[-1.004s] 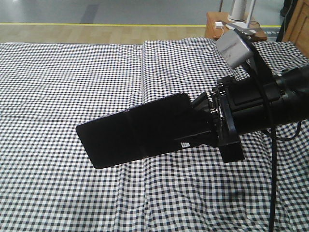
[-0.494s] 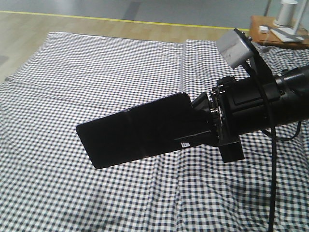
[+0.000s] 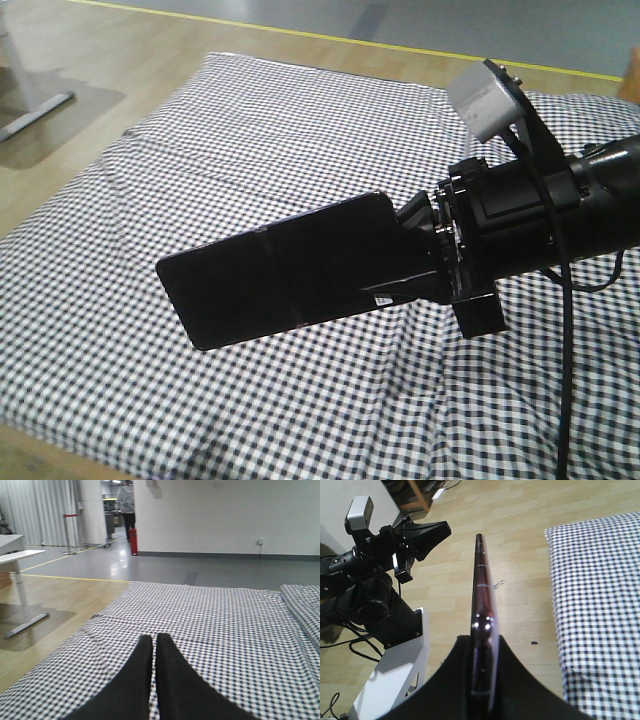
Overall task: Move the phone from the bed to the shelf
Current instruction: 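Hold the phone in the right gripper while the base turns away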
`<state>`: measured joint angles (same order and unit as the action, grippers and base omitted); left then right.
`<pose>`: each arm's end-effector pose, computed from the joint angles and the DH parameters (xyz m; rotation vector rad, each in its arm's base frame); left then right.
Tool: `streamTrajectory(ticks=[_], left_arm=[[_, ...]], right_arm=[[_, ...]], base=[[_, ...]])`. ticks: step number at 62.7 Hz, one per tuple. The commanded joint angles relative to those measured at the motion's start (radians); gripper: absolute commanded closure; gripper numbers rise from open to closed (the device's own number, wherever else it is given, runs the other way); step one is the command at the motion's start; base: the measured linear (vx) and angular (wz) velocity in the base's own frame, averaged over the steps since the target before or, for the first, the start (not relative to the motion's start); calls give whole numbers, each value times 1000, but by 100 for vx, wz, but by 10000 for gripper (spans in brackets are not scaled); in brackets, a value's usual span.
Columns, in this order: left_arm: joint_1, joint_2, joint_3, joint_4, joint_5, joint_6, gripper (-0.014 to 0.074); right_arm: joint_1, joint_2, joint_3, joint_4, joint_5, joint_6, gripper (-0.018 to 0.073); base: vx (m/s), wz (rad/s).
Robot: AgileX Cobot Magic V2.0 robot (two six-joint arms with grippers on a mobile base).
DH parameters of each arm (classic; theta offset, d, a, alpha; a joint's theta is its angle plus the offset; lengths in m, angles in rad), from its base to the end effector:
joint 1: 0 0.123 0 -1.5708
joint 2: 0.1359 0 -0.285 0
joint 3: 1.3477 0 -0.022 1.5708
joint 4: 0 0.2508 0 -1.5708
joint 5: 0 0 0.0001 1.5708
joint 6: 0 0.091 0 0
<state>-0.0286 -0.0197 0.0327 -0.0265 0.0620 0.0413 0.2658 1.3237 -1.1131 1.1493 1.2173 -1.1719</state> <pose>0.0564 -0.0018 0.1976 0.0352 1.5582 -0.0121 0.2177 0.1400 0.3587 -1.1906 1.8735 1.1385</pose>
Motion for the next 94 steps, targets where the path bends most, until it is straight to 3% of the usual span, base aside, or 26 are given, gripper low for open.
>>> streamTrajectory(ticks=[1,94], left_arm=[[-4,-7,-24,-11,-69,-9,595],[-4,-7,-24,-11,-69,-9,595]], right_arm=[[0,-30,-25,97,70,-14,561],[0,-30,-25,97,69,-13,561]], base=[[-10,40],[-8,45]])
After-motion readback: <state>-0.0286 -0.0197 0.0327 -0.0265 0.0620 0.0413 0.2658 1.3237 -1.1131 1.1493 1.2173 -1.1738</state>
